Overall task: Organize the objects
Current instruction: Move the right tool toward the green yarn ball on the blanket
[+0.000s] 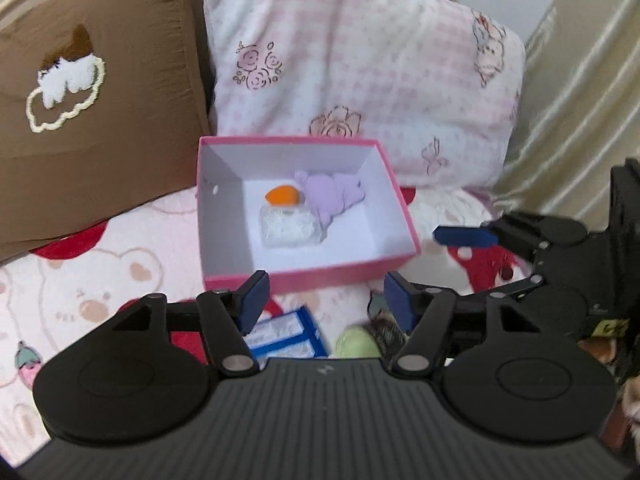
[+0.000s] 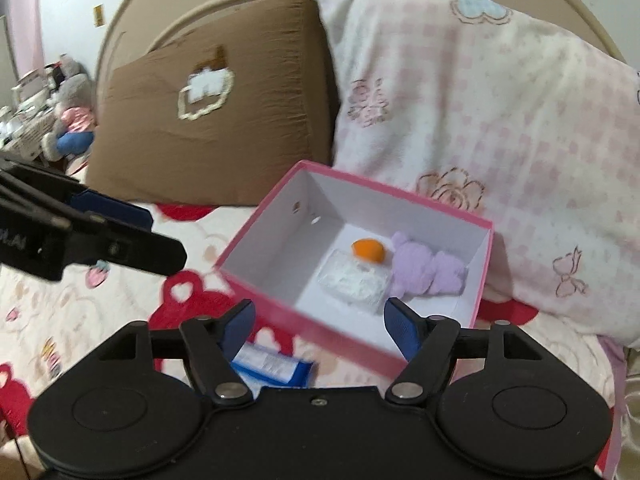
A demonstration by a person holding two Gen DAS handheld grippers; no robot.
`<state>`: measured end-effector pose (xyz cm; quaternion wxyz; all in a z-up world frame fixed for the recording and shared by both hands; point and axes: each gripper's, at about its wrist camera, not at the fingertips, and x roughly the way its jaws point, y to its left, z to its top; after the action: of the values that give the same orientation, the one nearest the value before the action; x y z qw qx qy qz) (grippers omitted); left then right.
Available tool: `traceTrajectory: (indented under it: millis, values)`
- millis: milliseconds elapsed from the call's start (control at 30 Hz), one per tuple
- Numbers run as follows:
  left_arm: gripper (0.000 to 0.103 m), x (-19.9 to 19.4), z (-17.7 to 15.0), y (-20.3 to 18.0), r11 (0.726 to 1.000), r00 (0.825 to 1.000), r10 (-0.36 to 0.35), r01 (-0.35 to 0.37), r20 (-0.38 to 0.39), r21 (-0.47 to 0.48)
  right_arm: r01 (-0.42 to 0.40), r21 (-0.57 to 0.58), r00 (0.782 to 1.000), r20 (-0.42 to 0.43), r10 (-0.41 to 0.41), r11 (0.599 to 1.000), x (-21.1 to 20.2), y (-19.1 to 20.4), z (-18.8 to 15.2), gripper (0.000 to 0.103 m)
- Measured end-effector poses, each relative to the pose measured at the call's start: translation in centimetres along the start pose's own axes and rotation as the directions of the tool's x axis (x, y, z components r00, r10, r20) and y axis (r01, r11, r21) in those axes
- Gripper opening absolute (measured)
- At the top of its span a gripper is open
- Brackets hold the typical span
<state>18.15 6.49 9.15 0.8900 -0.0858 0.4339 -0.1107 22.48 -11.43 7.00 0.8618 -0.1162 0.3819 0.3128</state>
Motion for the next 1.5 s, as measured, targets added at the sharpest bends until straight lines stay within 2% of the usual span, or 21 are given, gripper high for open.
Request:
traceTrajectory:
  millis: [100,200,300,433,533,633,733,933,1167,1300,1500]
  values:
    - [0.068,-1.3,-1.1,-0.4,1.000,1.000,0.006,-0.006,-0.017,0.015,-0.012,-0.034,1.000,0.014,0.013,0.999,-1.9,1.1,-1.0,0.086]
    - [0.074,-2.2,-2.0,-0.4,1.000,1.000,0.003,-0.003,-0.019,0.005,0.032,-0.050,0.999,0.040,-0.030,0.998,-3.5,2.2,-1.9,0.097]
    - [0.079,-2.4,-2.7,-0.6,1.000,1.000,0.013,-0.012,-0.022,0.014,0.060,-0.074,0.997,0.054,-0.056,0.995,-4.6,2.8,-2.7,0.097]
    - [0.084,-2.5,-3.6,-0.9,1.000,0.999,0.002,-0.001,-0.033,0.019,0.045,-0.098,0.997,0.069,-0.038,0.994,-6.2,3.3,-3.6,0.097]
    - [0.086,-2.5,-4.5,-1.3,0.999,0.998,-0.025,0.027,-0.052,0.037,0.042,-0.122,0.995,0.091,-0.031,0.992,-7.3,3.8,-4.6,0.097]
    - [0.093,-2.9,-5.5,-1.2,0.998,0.997,-0.067,0.067,-0.024,0.000,0.024,-0.129,0.995,0.100,-0.011,0.991,-8.1,4.0,-6.0,0.097]
    - [0.093,-2.5,-6.4,-1.5,0.997,0.996,-0.081,0.081,-0.034,-0.013,0.004,-0.135,0.996,0.094,0.008,0.991,-8.6,4.2,-7.3,0.097]
    - [0.093,-1.9,-8.5,-3.5,0.997,0.996,-0.047,0.052,-0.079,0.053,-0.013,-0.189,0.997,0.077,0.028,0.982,-9.8,4.8,-10.1,0.097]
    - [0.093,-0.5,-10.8,-4.9,0.995,0.991,-0.069,0.077,-0.117,0.061,-0.030,-0.180,0.997,0.071,0.043,0.983,-10.4,3.9,-13.2,0.097]
    - [0.093,0.7,-11.9,-4.8,0.991,0.979,-0.103,0.116,-0.175,0.065,-0.034,-0.195,0.997,0.060,0.046,0.980,-10.1,3.9,-14.6,0.097]
    - [0.093,1.8,-13.7,-4.3,0.993,0.974,-0.079,0.096,-0.211,0.074,-0.030,-0.233,0.999,0.037,0.040,0.972,-9.8,4.0,-16.5,0.097]
